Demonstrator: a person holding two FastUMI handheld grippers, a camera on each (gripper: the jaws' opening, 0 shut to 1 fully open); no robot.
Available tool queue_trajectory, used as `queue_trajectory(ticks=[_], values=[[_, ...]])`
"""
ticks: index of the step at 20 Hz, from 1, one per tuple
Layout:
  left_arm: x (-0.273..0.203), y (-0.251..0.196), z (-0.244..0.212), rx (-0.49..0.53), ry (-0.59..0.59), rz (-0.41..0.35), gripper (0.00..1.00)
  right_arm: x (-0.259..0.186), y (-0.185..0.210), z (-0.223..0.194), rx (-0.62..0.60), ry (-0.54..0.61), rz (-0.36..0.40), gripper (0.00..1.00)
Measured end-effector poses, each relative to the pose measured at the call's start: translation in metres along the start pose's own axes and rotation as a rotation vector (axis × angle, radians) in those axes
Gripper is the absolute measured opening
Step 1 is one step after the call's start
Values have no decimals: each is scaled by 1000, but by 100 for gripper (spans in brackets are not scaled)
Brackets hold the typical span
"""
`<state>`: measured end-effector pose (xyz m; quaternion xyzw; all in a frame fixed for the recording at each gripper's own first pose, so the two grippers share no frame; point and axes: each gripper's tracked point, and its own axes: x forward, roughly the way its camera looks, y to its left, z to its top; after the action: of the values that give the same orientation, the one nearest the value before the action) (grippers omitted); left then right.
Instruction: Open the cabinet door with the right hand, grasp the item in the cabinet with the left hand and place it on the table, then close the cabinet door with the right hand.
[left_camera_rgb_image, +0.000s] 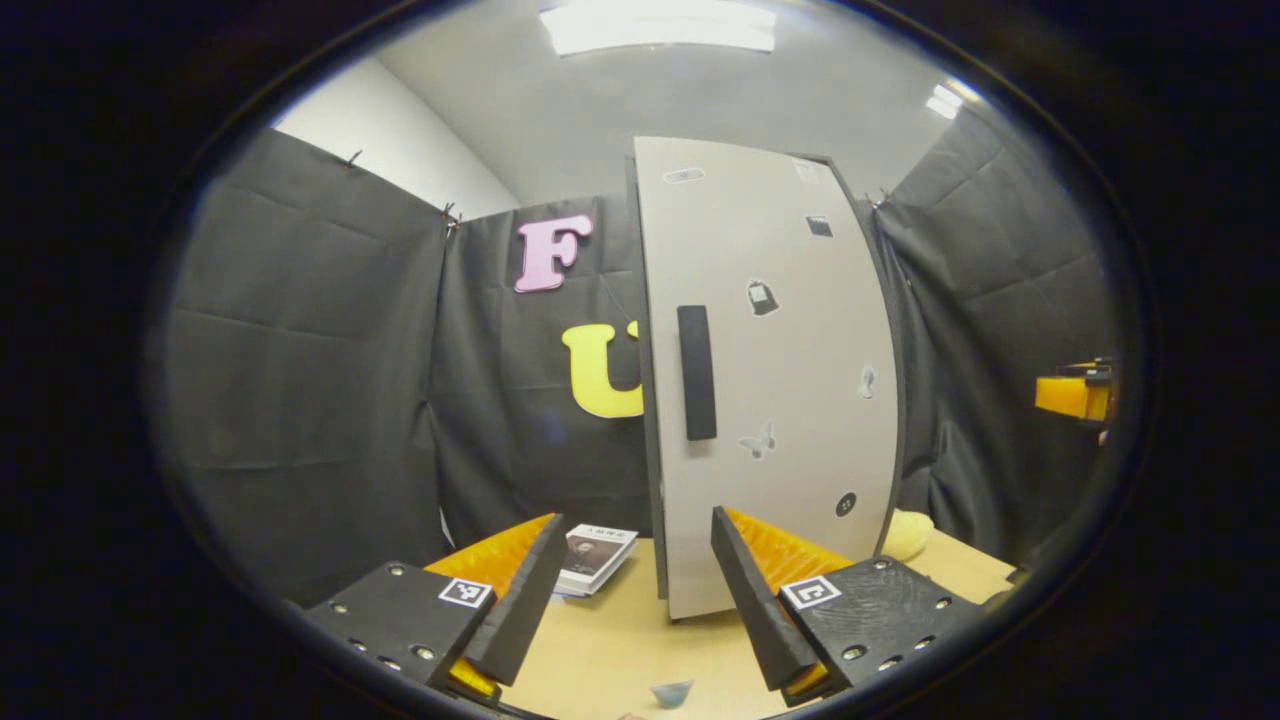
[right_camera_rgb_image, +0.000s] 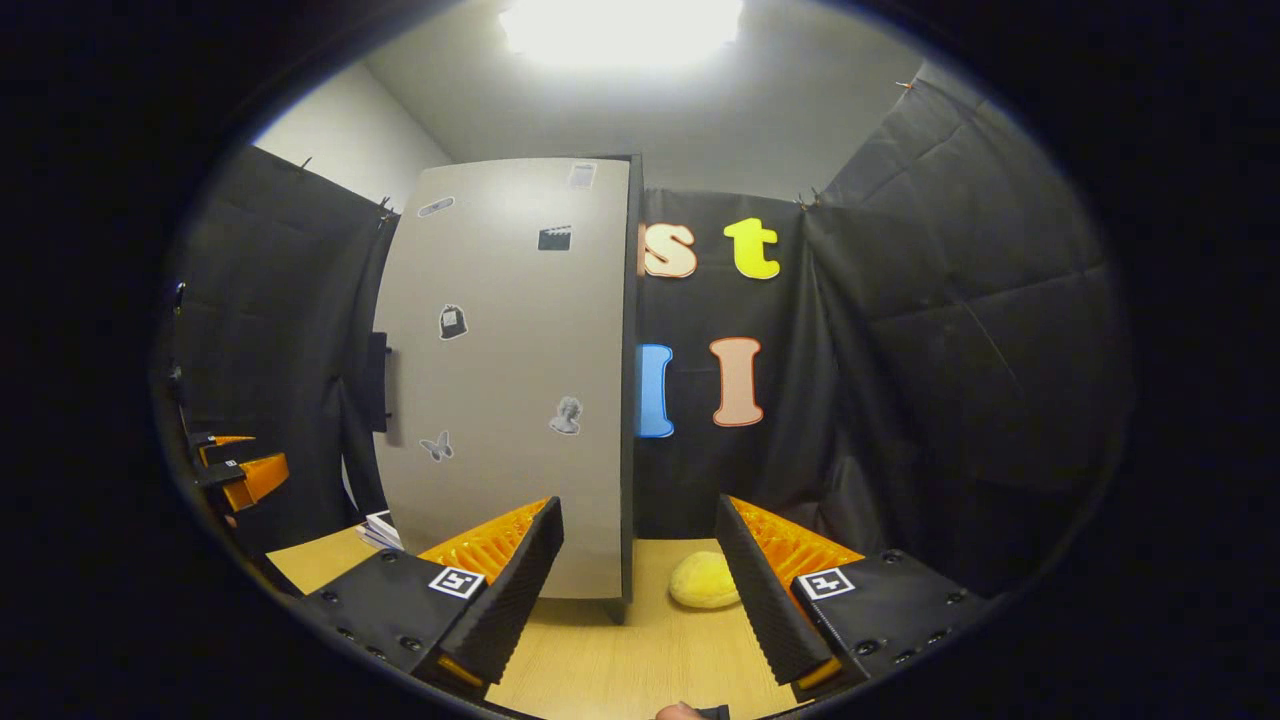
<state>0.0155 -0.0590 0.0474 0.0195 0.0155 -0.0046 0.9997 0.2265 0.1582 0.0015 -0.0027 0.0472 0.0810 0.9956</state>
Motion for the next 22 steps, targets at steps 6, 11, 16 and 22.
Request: queue_trajectory(ticks=[6,11,16,22], values=[[2,5,2,-2,3,-20,89,2,-1,-5,23,6,-7,98],[9,17,-2,-33,10,-36,87,3,12,-1,21,-4,-11,98],[15,25,-3,-41,6,-49,88,5,18,2,20,-11,-25,98],[17,32,-5,-49,10,-59,87,6,23,3,13,-14,-31,98]])
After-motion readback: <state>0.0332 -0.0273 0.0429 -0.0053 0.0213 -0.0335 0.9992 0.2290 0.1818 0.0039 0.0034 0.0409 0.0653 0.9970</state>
